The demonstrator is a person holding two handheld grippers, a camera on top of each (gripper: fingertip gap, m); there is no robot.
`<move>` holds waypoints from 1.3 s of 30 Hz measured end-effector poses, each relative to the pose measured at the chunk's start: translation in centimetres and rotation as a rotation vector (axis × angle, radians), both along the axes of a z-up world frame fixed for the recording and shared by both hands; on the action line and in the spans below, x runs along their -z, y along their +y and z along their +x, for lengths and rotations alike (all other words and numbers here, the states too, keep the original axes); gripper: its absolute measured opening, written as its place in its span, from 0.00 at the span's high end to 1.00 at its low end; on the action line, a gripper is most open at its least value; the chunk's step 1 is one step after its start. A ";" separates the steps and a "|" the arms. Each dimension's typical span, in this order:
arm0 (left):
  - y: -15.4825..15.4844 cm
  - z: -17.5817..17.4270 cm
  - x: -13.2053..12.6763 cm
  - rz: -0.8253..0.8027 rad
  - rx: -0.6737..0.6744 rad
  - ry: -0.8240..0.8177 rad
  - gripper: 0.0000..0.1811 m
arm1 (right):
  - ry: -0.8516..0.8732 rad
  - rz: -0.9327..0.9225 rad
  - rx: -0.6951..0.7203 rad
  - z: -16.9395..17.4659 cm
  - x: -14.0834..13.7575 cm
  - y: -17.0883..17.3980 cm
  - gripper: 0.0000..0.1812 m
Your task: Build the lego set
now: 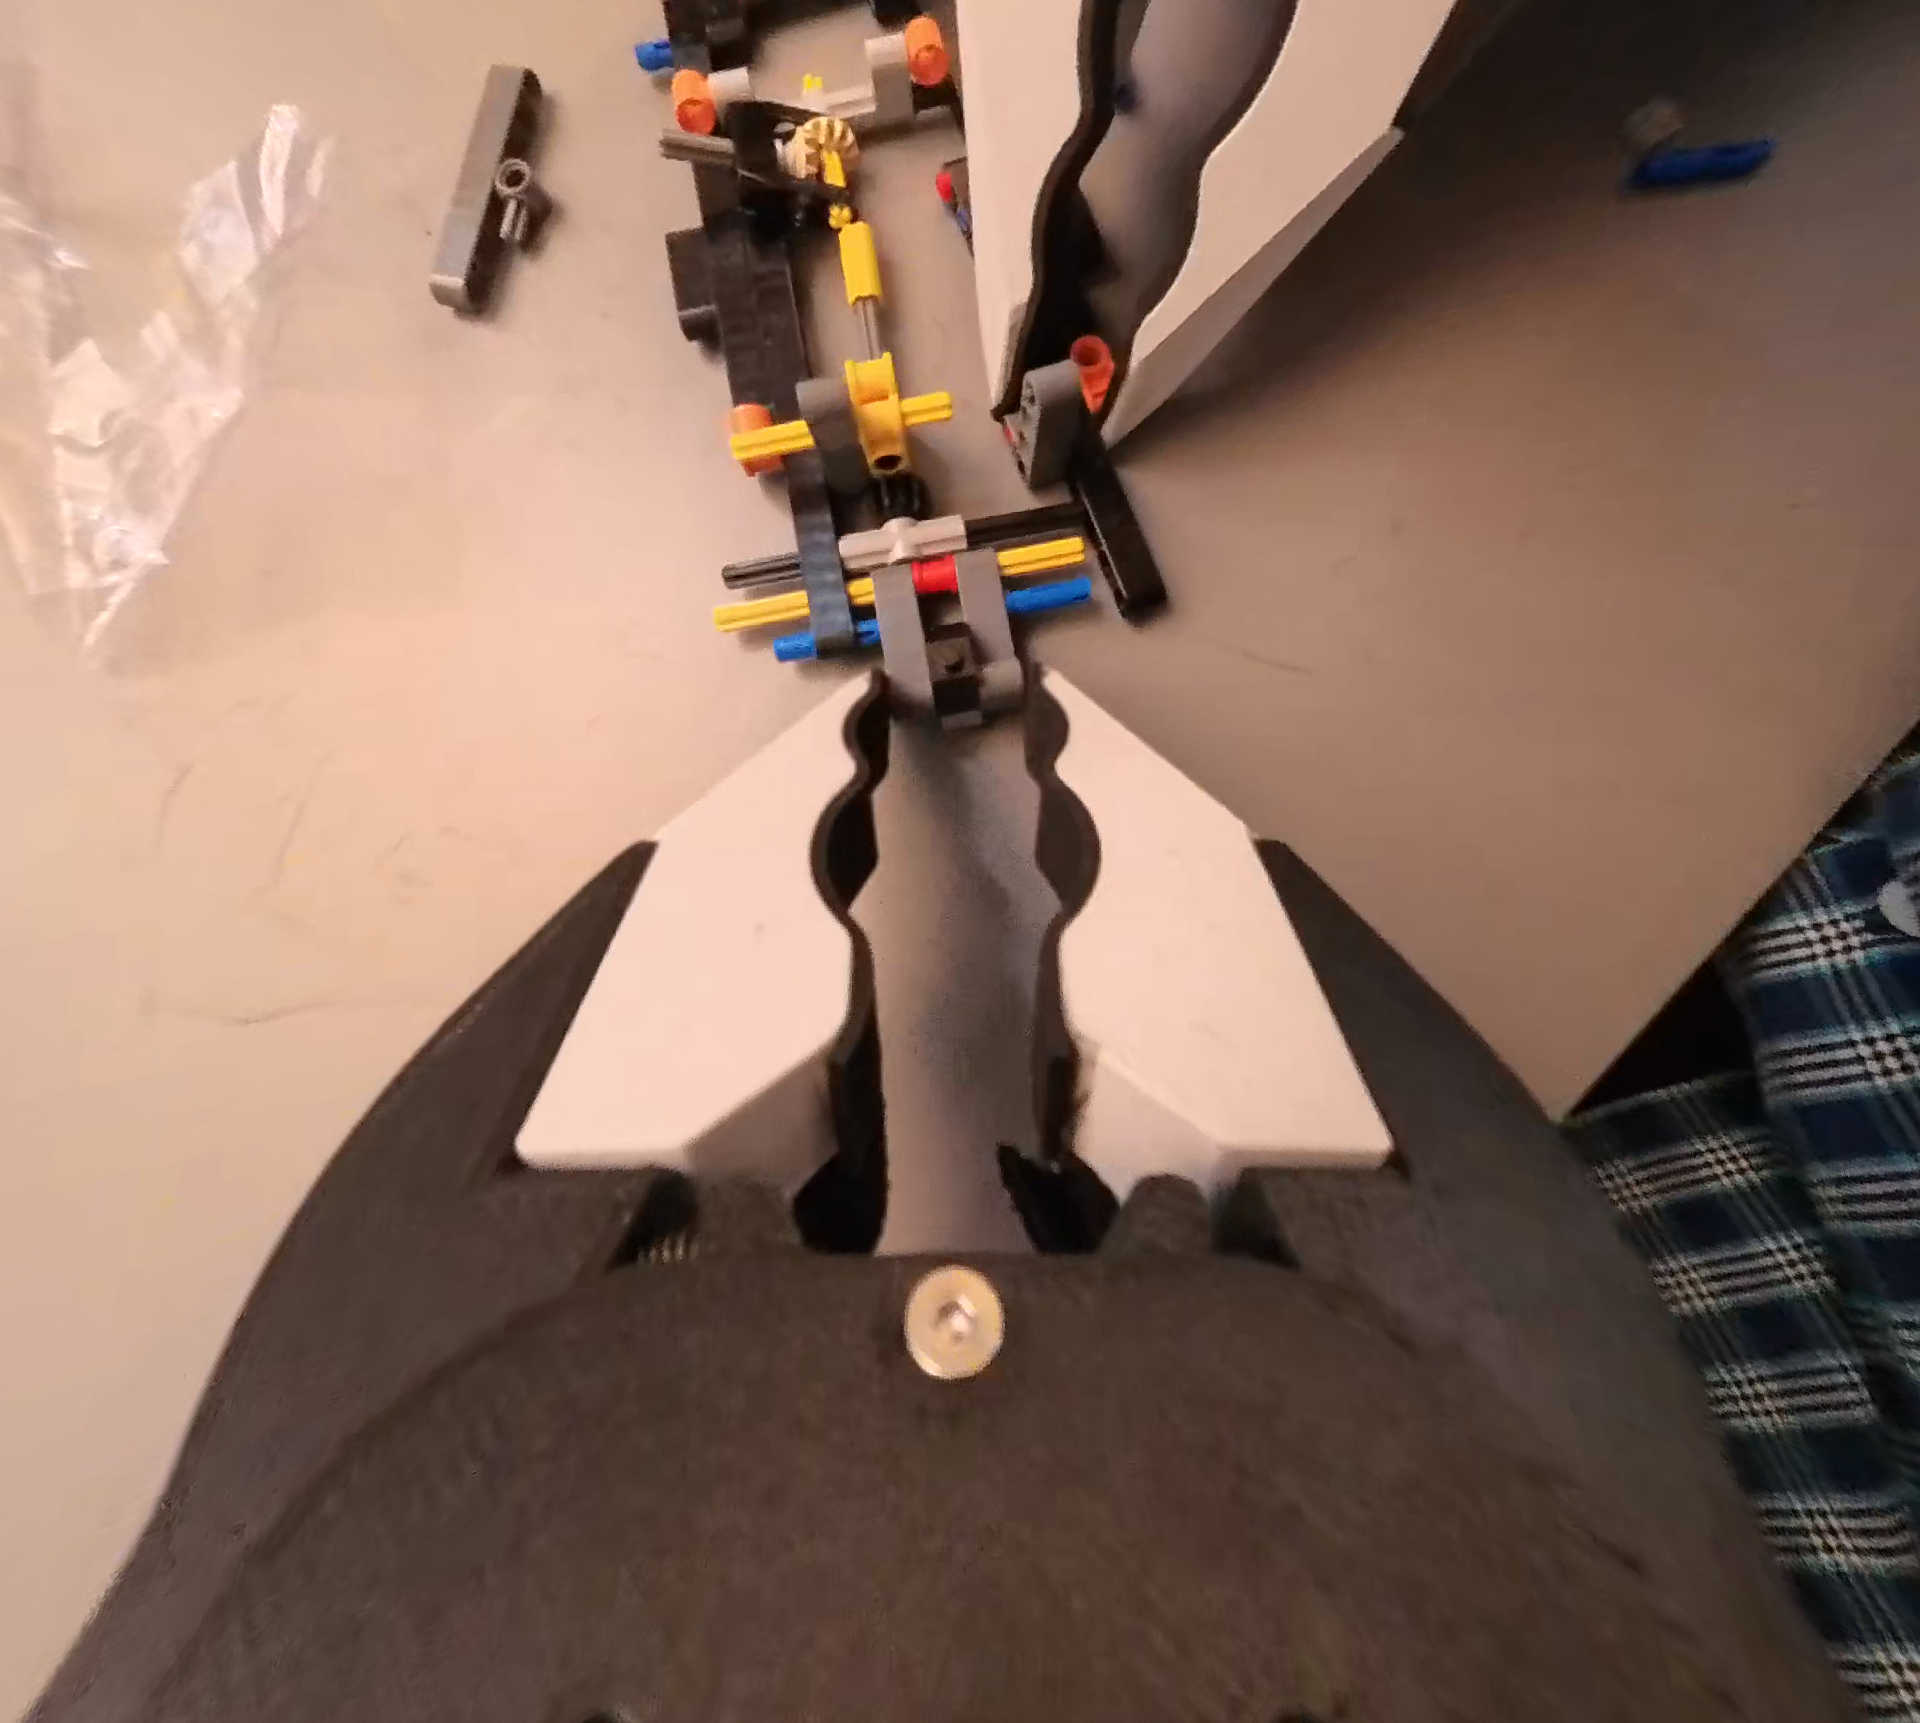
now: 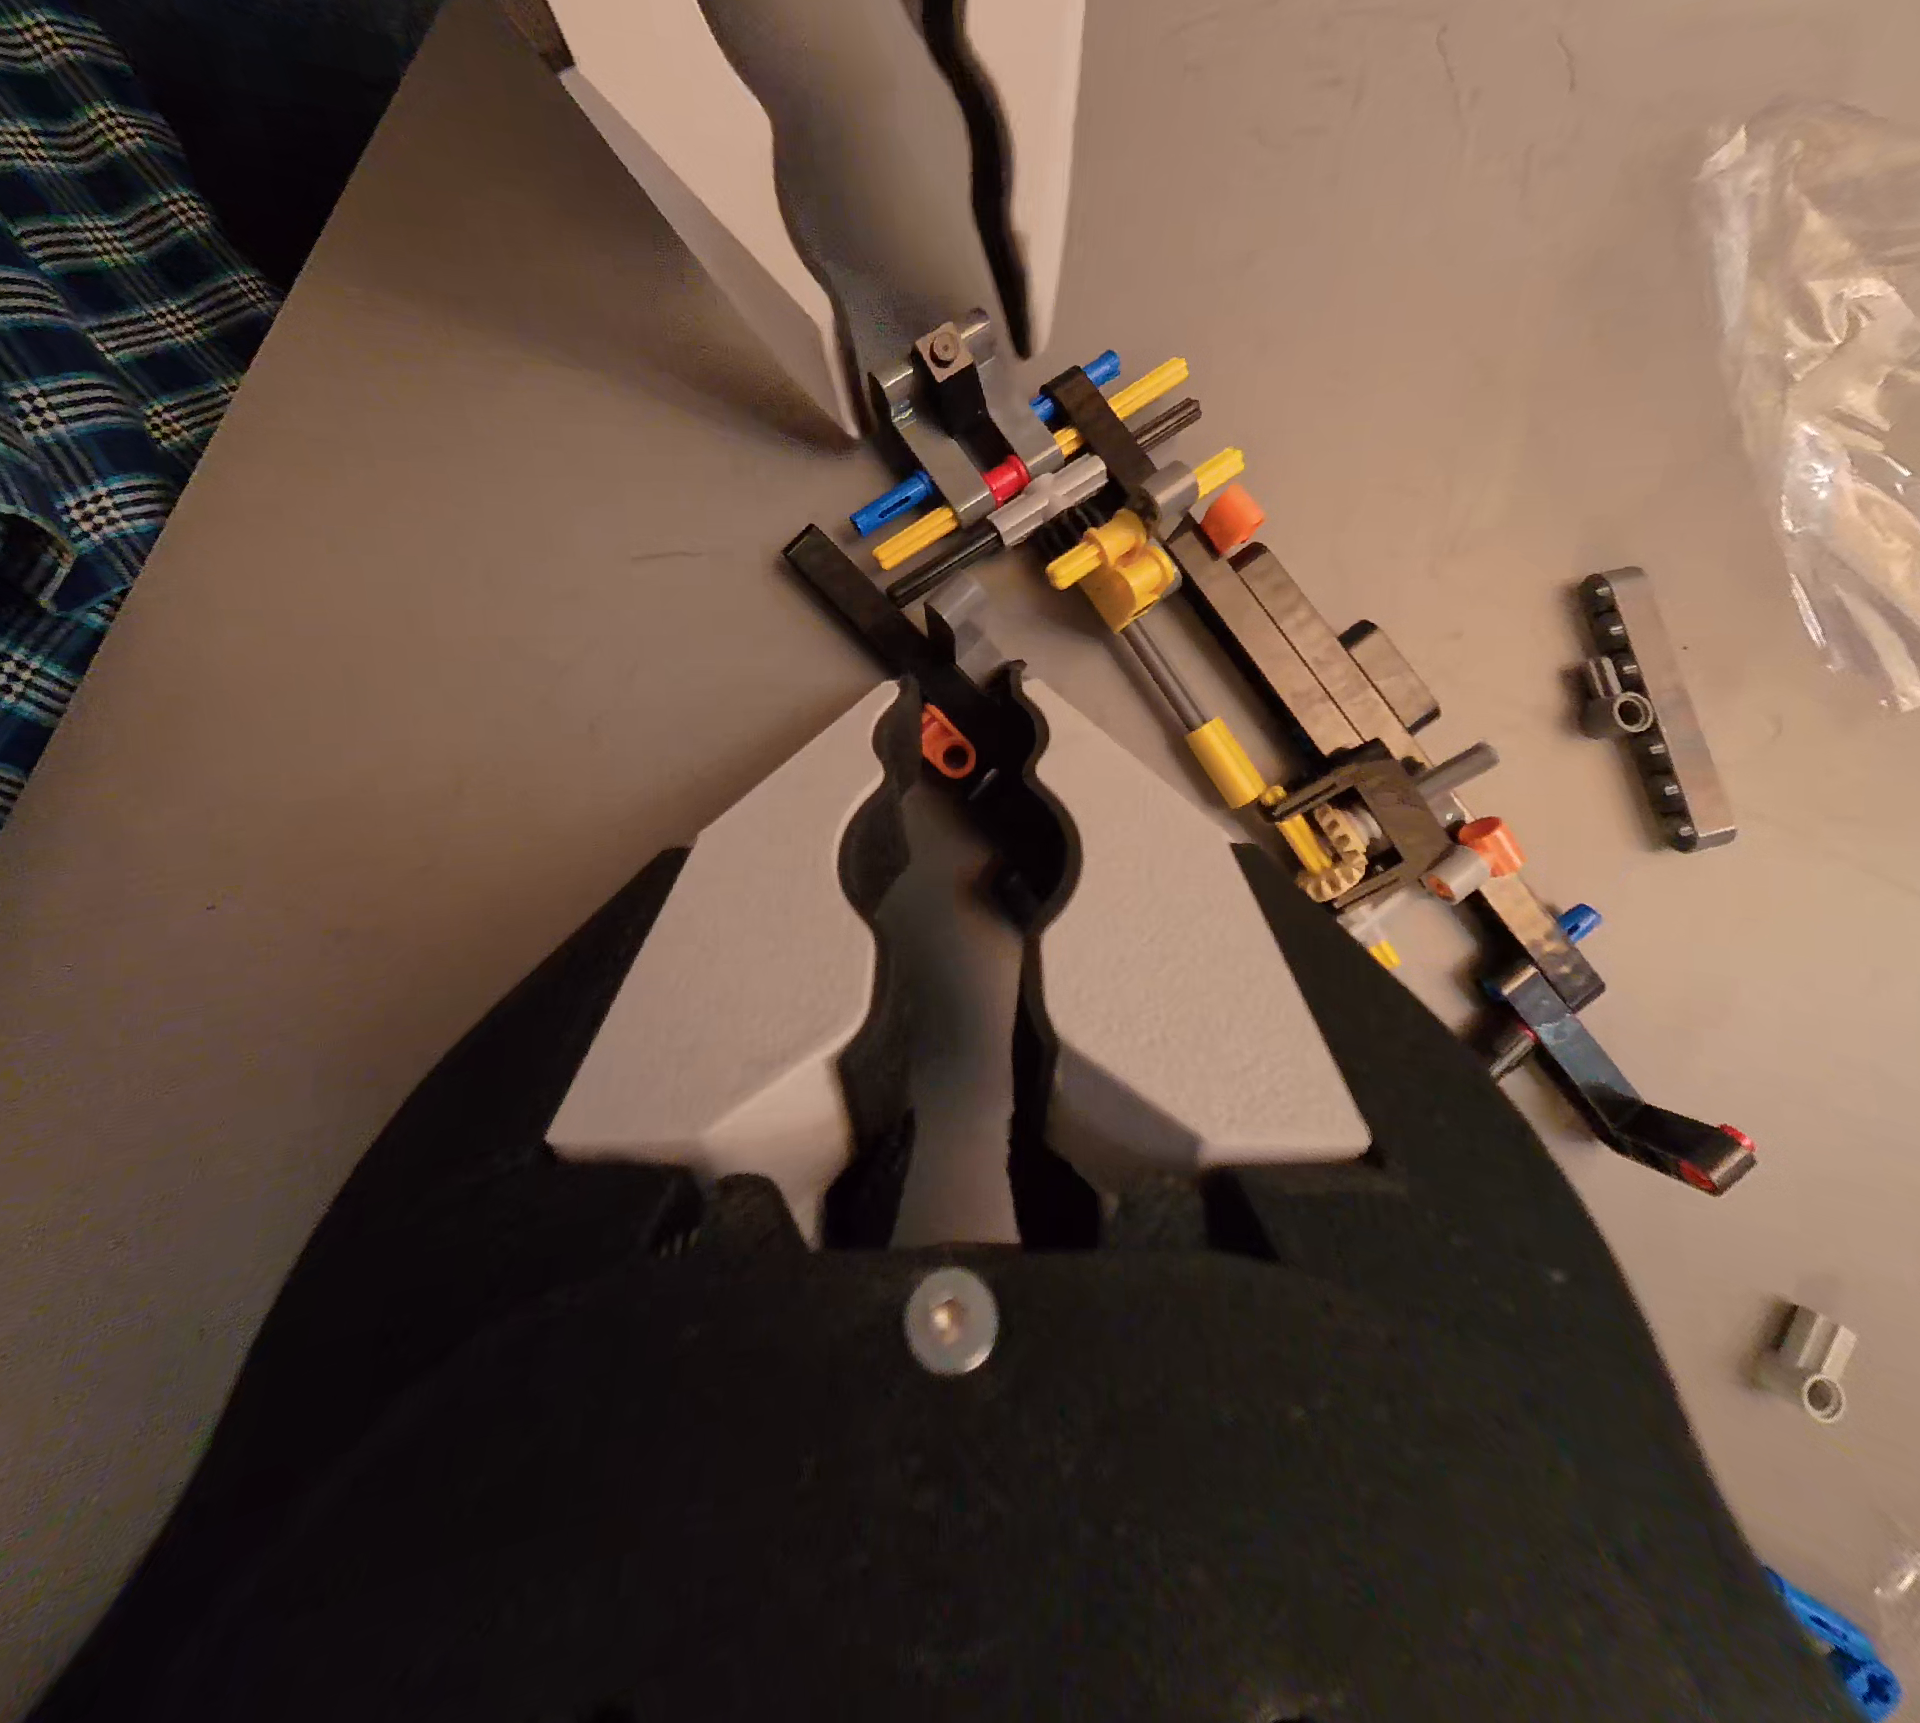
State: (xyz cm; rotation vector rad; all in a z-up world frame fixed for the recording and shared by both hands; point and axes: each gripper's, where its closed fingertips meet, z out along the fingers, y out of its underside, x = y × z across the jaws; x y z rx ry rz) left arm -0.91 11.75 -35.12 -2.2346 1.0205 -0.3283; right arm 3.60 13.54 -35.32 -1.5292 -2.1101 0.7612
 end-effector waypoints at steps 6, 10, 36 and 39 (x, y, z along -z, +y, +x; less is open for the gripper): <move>0.0 0.0 0.1 0.012 -0.004 0.002 0.87 | 0.003 -0.011 0.005 0.0 0.0 0.1 0.93; 0.0 0.1 0.0 0.020 -0.016 -0.001 0.87 | 0.011 -0.034 0.013 0.0 -0.1 0.3 0.93; -0.3 0.2 -0.6 0.024 -0.007 -0.026 0.87 | 0.049 -0.054 -0.013 0.2 -0.3 0.2 0.93; -0.4 0.2 -0.5 0.037 0.002 -0.006 0.87 | 0.057 -0.067 -0.007 0.1 -0.5 0.2 0.93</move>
